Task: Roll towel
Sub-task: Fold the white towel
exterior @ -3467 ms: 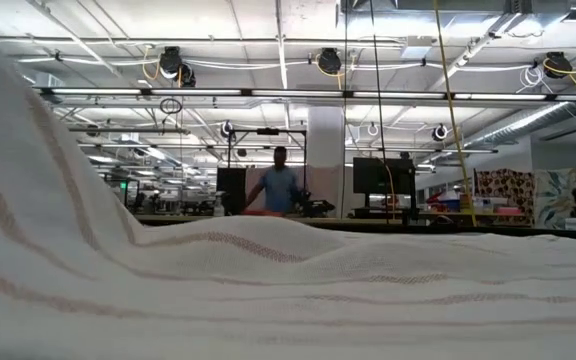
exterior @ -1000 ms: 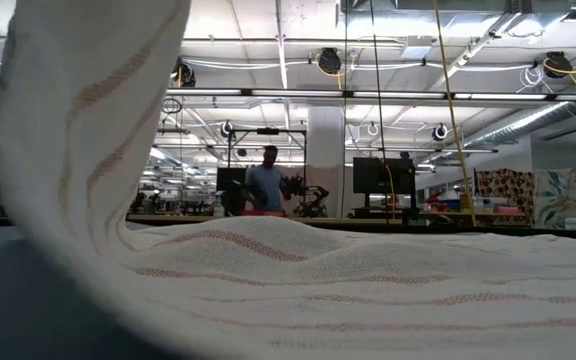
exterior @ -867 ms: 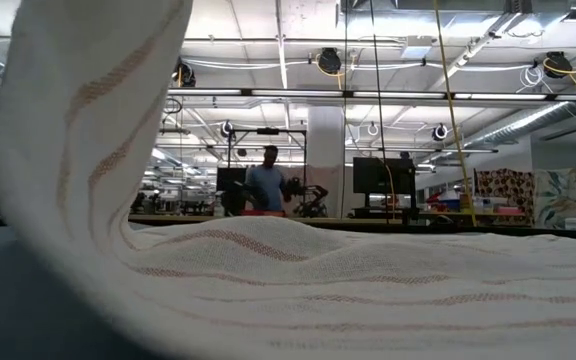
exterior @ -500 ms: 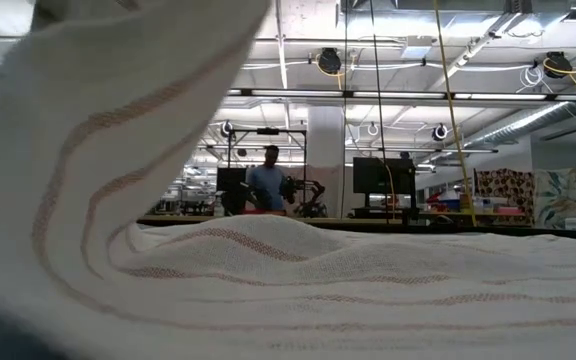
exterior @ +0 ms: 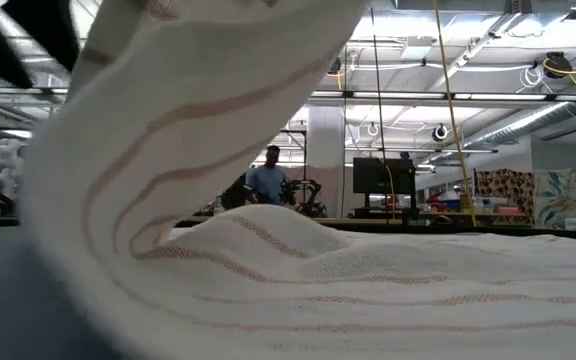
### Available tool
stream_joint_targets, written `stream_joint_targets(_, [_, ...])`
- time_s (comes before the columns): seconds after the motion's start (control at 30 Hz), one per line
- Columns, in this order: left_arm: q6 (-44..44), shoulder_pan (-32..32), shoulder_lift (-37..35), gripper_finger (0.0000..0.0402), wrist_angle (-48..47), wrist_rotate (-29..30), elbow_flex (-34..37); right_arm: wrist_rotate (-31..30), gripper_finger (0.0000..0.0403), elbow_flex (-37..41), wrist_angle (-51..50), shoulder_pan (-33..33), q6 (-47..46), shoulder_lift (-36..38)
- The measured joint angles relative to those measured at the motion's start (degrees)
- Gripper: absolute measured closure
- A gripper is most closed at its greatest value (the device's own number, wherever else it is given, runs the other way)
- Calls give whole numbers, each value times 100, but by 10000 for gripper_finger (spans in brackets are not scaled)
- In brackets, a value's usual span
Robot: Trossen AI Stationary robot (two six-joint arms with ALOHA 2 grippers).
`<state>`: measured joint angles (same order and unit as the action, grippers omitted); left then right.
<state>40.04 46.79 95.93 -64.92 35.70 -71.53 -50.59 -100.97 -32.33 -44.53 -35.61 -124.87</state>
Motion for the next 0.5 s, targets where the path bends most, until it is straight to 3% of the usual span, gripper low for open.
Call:
stream_joint_targets(0.27, [512,10,3,120,-844,-906,725,87,403,0,-346,-88,41,149])
stream_joint_targets(0.5, [62,-40,1,120,-509,-1018,1251,318,403,0,-1282,-214,-496,203])
